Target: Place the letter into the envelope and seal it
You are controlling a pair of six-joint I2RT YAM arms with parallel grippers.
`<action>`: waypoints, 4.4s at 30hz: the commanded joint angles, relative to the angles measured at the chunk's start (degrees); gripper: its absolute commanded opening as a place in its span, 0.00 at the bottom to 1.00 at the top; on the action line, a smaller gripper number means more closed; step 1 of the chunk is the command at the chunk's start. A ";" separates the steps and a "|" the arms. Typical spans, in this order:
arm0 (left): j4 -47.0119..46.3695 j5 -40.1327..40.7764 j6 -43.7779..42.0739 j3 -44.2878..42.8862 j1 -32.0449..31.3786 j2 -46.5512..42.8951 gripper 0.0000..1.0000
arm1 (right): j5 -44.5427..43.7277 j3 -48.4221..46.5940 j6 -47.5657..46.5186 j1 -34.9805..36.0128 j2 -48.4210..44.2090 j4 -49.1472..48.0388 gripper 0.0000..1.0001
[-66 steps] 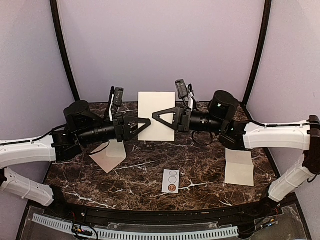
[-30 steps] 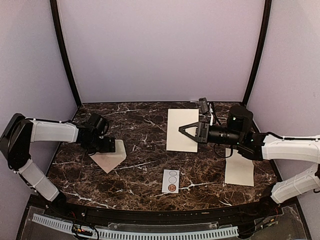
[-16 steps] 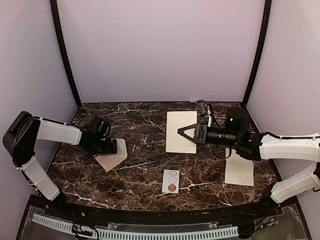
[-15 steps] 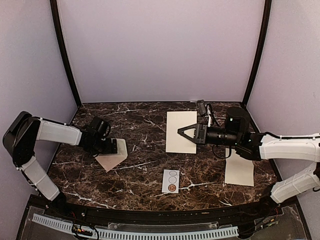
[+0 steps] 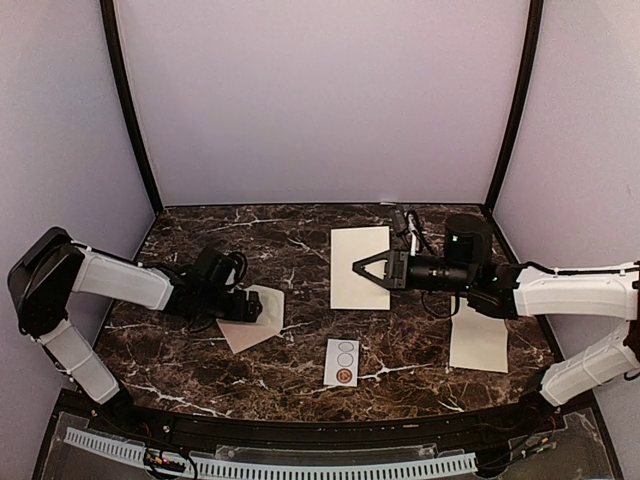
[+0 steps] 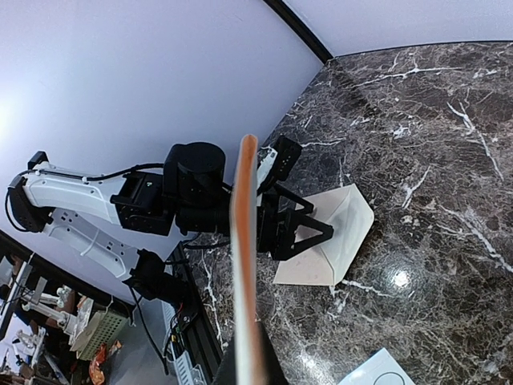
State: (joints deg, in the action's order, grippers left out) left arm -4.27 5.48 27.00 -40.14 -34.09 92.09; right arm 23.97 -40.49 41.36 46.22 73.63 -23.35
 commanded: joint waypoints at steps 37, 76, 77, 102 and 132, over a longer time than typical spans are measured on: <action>-1.96 -17.49 29.61 12.63 -11.48 -20.65 0.63 | 5.89 -14.06 -2.91 0.01 19.69 15.11 0.00; -7.29 -25.18 31.84 16.76 -10.71 -12.50 0.54 | 0.10 -23.43 -7.93 3.20 35.33 27.58 0.00; -7.63 -25.43 31.83 16.78 -10.77 -12.30 0.53 | 0.01 -23.42 -7.79 3.37 35.40 27.49 0.00; -9.44 -26.76 32.20 16.85 -10.80 -10.94 0.48 | 0.37 -23.01 -5.20 4.68 36.94 25.06 0.00; -9.88 -27.10 32.26 16.85 -10.80 -11.11 0.47 | 0.10 -26.25 -0.09 5.29 40.10 29.39 0.00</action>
State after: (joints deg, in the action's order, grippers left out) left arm -15.05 -21.61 59.24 -24.36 -45.10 81.01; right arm 24.36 -64.90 40.16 50.96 112.40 4.27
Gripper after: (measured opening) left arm 0.468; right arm 0.003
